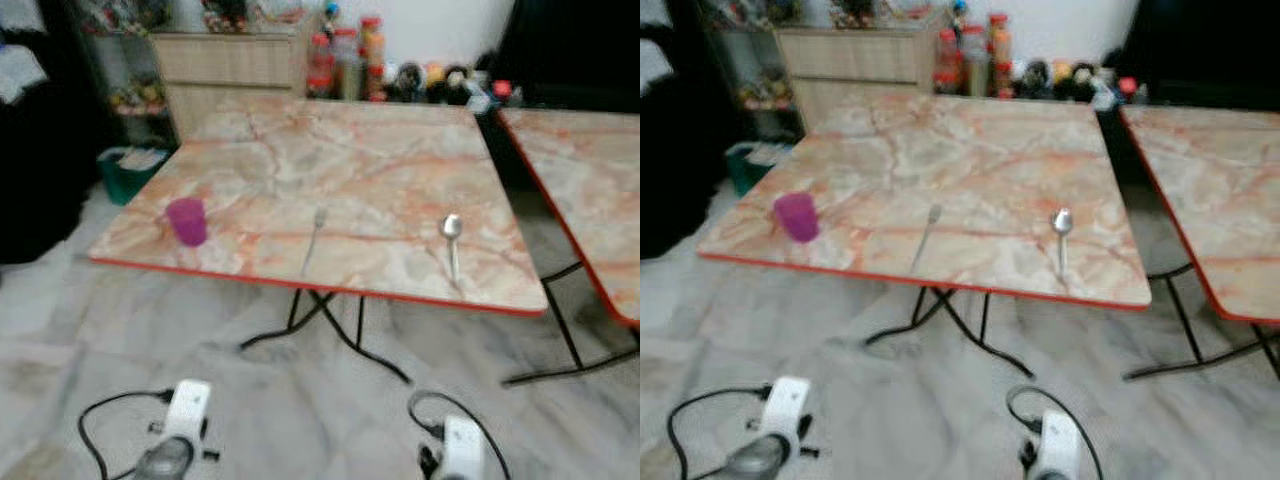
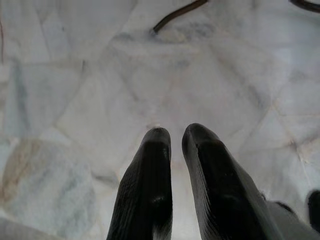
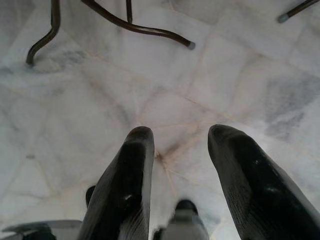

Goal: Setting the table

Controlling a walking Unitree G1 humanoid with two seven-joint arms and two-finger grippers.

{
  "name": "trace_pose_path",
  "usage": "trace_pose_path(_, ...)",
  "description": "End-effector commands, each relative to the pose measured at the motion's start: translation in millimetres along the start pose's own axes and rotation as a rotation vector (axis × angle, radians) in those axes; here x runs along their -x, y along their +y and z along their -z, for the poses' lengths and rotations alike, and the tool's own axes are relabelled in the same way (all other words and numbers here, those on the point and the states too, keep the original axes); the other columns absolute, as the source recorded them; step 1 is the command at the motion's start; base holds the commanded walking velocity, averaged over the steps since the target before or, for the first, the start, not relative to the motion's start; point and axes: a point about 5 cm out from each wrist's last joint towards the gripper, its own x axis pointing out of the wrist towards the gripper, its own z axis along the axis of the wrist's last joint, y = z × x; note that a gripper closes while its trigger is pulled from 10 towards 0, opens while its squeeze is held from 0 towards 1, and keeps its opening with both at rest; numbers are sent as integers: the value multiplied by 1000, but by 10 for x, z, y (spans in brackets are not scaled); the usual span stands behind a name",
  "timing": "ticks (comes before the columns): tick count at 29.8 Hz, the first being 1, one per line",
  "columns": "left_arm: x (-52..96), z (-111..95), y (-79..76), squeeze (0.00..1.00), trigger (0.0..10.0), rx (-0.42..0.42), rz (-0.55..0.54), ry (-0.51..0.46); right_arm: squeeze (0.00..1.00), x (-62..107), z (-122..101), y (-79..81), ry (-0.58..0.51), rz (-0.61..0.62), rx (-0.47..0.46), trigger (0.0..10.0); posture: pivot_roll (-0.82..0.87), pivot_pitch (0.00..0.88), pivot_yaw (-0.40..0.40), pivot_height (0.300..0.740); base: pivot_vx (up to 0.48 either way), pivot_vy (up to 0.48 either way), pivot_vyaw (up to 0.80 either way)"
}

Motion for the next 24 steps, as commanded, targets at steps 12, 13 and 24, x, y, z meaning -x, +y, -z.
trace_pose_path(12,4,57,-121,0,10000,1,45,26,0,6,-1,-154,5,35,18,10000,58,0,-5,736,130,0,0)
trace_pose_path(13,7,67,-123,0,10000,4,45,28,0,7,1,-151,5,32,31,10000,57,0,-5,736,0,0,0)
trace_pose_path(24,26,142,-136,0,10000,-1,45,49,0,64,72,-177,-59,-9,159,10000,43,0,-8,736,0,0,0)
